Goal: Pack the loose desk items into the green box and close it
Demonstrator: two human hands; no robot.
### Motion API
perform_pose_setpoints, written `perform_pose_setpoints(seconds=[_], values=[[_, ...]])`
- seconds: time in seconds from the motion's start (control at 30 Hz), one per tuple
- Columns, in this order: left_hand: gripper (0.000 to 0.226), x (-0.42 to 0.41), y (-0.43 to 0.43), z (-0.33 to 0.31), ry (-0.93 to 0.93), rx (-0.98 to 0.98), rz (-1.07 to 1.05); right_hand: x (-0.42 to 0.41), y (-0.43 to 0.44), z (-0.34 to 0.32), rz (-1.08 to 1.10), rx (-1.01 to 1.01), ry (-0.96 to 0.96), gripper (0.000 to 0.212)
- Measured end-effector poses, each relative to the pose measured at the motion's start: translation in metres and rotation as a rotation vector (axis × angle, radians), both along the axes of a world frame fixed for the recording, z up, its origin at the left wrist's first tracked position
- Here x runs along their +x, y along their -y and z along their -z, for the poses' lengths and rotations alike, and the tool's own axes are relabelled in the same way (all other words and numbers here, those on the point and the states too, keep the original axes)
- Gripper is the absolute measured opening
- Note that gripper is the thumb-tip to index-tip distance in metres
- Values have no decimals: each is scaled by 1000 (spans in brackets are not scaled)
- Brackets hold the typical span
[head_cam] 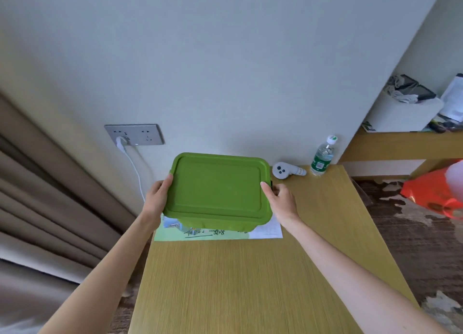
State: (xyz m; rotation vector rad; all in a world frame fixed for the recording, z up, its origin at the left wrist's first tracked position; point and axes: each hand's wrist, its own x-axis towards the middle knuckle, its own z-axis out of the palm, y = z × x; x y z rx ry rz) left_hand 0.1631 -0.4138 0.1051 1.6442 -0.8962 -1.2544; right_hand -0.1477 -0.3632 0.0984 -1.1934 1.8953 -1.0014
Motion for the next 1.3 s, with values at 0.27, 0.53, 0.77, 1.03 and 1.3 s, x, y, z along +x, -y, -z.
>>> perform_pose_setpoints(seconds=[0.27,0.53,0.77,1.03,1.3], values=[[42,46,79,17,15,39,-101,40,104,17,-116,27,-20,47],[38,68,127,33,9,54,-134,68,159,36,-148,-11,-30,46],[42,73,135,53,25,75,-118,72,171,50,-147,-9,-63,45],[31,73,137,61,96,52,-120,71,175,58,-138,44,-91,54],[48,68,133,21,505,-9,27,81,170,14,-242,118,-393,52]])
